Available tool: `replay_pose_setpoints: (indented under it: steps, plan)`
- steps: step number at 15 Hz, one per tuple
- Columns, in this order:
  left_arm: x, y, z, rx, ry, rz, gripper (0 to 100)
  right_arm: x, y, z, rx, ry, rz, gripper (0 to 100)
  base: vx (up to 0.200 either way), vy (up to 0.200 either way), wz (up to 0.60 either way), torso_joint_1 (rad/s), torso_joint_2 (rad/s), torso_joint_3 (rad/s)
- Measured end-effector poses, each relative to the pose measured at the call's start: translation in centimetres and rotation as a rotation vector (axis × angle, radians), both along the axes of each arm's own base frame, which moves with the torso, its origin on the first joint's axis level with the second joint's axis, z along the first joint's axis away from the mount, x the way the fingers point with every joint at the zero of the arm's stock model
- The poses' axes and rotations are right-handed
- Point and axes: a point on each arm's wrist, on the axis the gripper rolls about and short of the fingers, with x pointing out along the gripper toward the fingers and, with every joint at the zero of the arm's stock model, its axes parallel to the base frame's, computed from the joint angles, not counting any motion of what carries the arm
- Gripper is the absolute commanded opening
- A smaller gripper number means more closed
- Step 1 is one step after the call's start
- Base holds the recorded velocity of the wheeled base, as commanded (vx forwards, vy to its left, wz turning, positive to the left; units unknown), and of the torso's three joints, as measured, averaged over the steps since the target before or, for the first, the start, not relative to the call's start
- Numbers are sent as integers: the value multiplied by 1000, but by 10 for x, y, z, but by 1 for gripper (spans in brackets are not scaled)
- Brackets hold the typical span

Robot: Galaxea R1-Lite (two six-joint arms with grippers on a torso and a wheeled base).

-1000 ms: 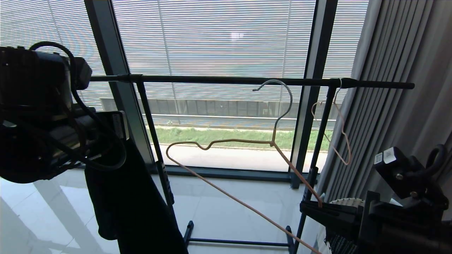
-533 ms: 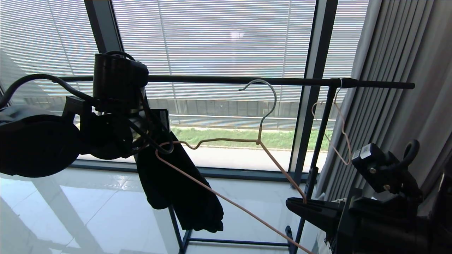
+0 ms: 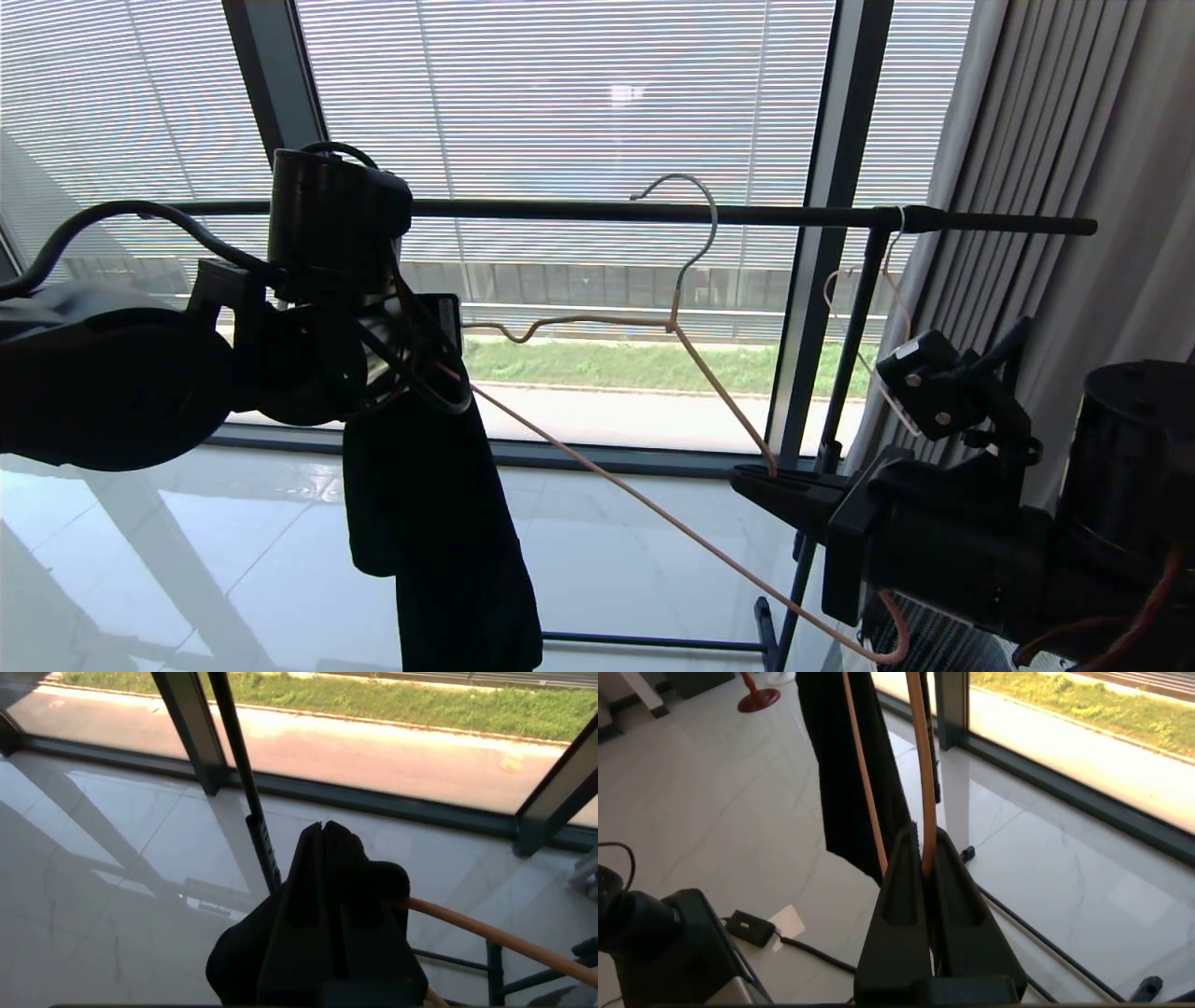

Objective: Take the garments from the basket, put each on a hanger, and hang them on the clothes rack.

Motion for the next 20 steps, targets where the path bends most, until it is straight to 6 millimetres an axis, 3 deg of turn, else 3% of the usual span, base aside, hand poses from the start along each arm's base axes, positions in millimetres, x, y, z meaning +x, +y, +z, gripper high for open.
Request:
replay_pose_setpoints:
  steps: [10, 16, 20]
  plan:
    - [-19, -17, 7, 13, -8, -118, 0, 1, 10, 1, 2, 0, 38, 0, 0, 0, 0, 0, 0, 0]
    - [-32, -7, 16, 71, 4, -340, 0, 0, 12, -4, -10, 19, 92, 0, 0, 0, 0, 0, 0, 0]
    - [-49, -16, 26, 108, -27, -566, 0, 5, 20, -5, -14, 22, 97, 0, 0, 0, 0, 0, 0, 0]
